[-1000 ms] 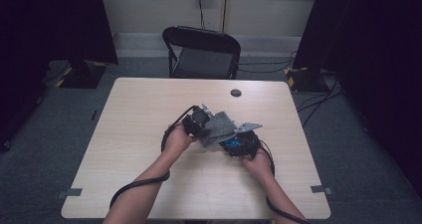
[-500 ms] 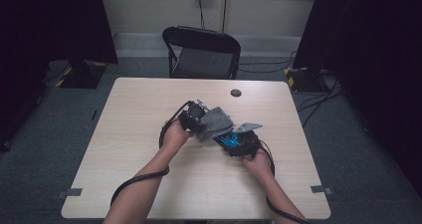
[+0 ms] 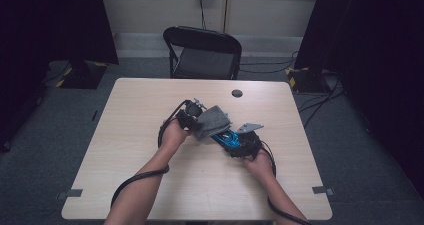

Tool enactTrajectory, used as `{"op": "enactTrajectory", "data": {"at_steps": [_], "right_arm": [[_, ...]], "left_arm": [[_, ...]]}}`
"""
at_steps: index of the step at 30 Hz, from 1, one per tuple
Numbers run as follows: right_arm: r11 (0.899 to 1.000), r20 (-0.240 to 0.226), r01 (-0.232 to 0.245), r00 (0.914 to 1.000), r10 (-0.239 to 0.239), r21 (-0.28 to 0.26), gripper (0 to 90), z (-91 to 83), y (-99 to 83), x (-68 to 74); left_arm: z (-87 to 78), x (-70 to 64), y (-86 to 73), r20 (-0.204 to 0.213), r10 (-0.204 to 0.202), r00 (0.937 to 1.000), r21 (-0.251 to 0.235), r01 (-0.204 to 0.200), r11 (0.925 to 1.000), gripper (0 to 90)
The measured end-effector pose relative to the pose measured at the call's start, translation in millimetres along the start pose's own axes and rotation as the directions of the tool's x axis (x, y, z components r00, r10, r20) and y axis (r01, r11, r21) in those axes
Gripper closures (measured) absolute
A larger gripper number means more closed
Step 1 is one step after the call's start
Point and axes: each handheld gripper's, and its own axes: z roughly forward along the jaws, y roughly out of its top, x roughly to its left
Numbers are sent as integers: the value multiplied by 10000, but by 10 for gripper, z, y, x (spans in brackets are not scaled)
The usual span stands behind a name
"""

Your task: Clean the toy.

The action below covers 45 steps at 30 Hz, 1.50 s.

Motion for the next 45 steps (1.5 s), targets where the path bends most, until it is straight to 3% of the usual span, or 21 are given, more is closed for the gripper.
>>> {"op": "enactTrajectory", "data": {"at_steps": [9, 18, 27, 39, 45], "right_arm": [[10000, 3, -4, 10000, 4, 1, 243, 0, 0, 0], [10000, 3, -7, 10000, 7, -2, 243, 0, 0, 0], [10000, 0, -2, 10000, 2, 1, 243, 0, 0, 0], [10000, 0, -3, 10000, 3, 2, 243, 0, 0, 0], [10000, 0, -4, 10000, 4, 1, 243, 0, 0, 0]], "left_arm": [[-8, 95, -31, -328, -221, 9992, 110, 225, 9997, 751], [-22, 169, -75, -348, -388, 9986, 130, 393, 9991, 751], [-23, 262, -148, -263, -798, 9965, 58, 799, 9968, 751], [-79, 307, -210, -481, -711, 9963, 164, 720, 9973, 751], [-144, 400, -262, -661, -1010, 9927, 79, 1018, 9948, 751]]}}
